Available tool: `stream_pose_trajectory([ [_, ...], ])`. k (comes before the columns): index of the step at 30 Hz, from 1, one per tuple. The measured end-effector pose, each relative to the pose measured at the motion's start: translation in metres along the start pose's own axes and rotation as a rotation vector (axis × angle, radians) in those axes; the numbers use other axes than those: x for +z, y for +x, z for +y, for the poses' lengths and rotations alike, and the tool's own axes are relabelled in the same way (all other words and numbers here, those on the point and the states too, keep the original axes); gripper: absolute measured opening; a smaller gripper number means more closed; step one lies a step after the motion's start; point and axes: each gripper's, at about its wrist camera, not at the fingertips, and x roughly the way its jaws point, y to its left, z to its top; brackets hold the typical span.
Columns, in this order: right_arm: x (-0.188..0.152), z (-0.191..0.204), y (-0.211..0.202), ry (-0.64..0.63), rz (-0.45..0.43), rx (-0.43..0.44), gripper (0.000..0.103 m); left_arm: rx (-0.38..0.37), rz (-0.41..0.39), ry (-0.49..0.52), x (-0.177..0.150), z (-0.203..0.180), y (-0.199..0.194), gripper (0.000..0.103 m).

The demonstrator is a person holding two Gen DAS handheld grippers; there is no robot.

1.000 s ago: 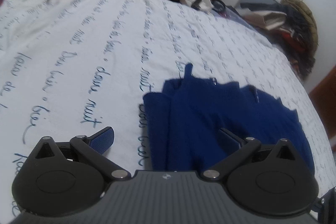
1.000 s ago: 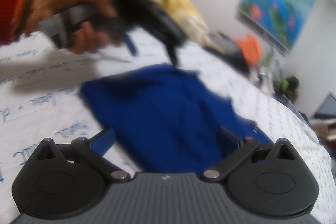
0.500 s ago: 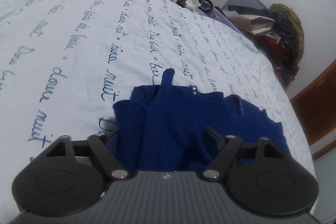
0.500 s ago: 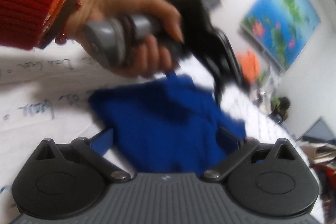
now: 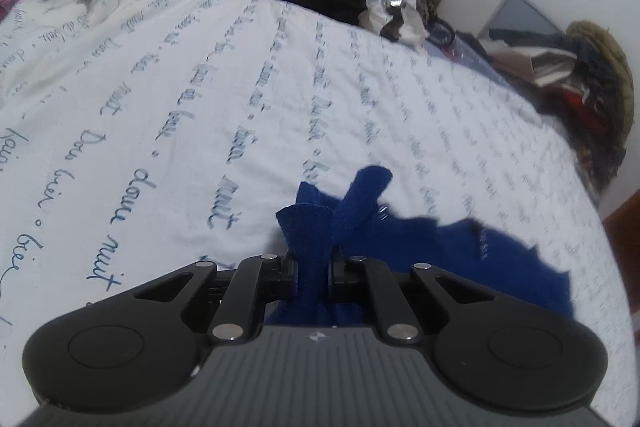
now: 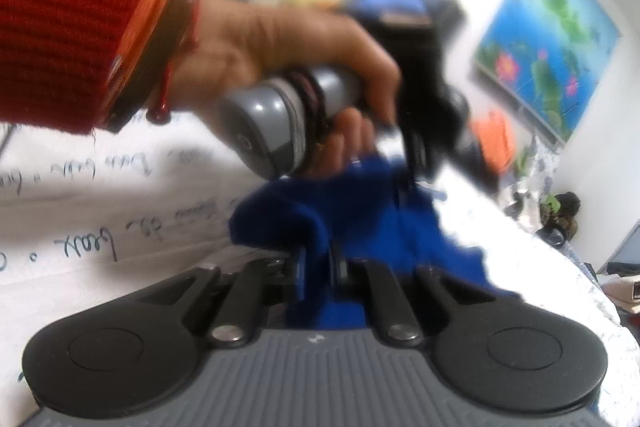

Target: Fold small clothes

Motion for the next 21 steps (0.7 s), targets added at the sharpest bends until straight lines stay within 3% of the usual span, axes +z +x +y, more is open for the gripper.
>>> stream_pose_trajectory([
  [5, -0.005, -0.037, -0.031, 0.086, -0.069, -0.075, 0.009, -0.048, -0.038, -0.053, 0.018, -0.044, -0.026, 0.012],
  [10, -0.017, -0.074, -0.061, 0.166, -0.098, -0.169, 0.008, -0.078, -0.04, -0.087, 0.017, -0.098, -0.027, 0.012],
  [15, -0.037, -0.11, -0.085, 0.254, -0.085, -0.27, 0.008, -0.089, -0.046, -0.072, 0.009, -0.15, -0.014, 0.012],
  [21, -0.073, -0.146, -0.105, 0.392, -0.029, -0.323, 0.008, -0.108, -0.042, -0.004, -0.011, -0.207, 0.009, 0.012],
])
